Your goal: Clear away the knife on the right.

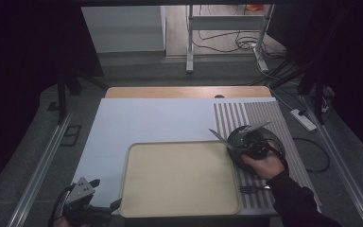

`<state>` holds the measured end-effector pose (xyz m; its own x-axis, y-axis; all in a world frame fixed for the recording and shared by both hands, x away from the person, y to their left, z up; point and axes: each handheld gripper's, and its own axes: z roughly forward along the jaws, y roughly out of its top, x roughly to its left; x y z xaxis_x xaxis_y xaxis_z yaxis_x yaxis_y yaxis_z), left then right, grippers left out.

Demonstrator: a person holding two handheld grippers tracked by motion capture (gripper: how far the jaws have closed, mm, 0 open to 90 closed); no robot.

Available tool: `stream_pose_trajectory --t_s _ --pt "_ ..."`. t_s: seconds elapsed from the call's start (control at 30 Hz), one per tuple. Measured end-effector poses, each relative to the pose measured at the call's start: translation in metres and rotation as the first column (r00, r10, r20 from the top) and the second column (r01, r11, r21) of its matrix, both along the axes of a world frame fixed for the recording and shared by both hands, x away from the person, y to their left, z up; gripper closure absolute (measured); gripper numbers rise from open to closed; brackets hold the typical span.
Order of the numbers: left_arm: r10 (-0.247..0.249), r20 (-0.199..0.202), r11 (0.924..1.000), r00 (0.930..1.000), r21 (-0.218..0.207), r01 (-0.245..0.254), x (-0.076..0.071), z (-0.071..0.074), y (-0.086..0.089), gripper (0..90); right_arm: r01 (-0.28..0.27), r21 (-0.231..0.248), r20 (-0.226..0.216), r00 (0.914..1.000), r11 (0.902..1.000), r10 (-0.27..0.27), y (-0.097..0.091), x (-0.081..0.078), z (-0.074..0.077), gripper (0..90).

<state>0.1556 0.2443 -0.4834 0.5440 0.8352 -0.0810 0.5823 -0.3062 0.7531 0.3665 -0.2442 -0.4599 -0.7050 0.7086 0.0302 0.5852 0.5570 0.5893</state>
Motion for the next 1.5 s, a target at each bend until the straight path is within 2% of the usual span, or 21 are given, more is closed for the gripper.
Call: stream_pose_trajectory --t_s 0.4,0.73,1.27,1.33,1.5 --pt "0.005 0.004 0.9999 1.0000 -0.011 -0.005 0.000 0.000 0.001 0.1 -0.031 -0.005 -0.017 0.9994 0.9995 0.031 0.022 -0.028 -0.005 78.0" --pt "0.004 0.005 0.9999 1.0000 -0.009 -0.004 0.000 0.000 0.001 0.1 -0.086 -0.016 -0.031 0.9959 0.9962 0.085 0.044 -0.050 -0.011 78.0" --pt "-0.004 0.004 1.0000 1.0000 0.001 0.004 0.000 0.000 0.000 0.1 -0.121 -0.071 -0.060 0.9913 0.9901 0.117 0.064 -0.052 -0.033 77.8" --pt "-0.003 0.004 1.0000 1.0000 0.001 0.003 0.000 0.000 0.000 0.1 -0.136 -0.100 -0.069 0.9892 0.9857 0.129 0.066 -0.053 -0.038 77.7" --pt "-0.004 0.004 1.0000 1.0000 0.002 0.004 0.000 0.000 0.000 0.1 -0.158 -0.113 -0.102 0.9839 0.9810 0.146 0.067 -0.053 -0.043 76.6"
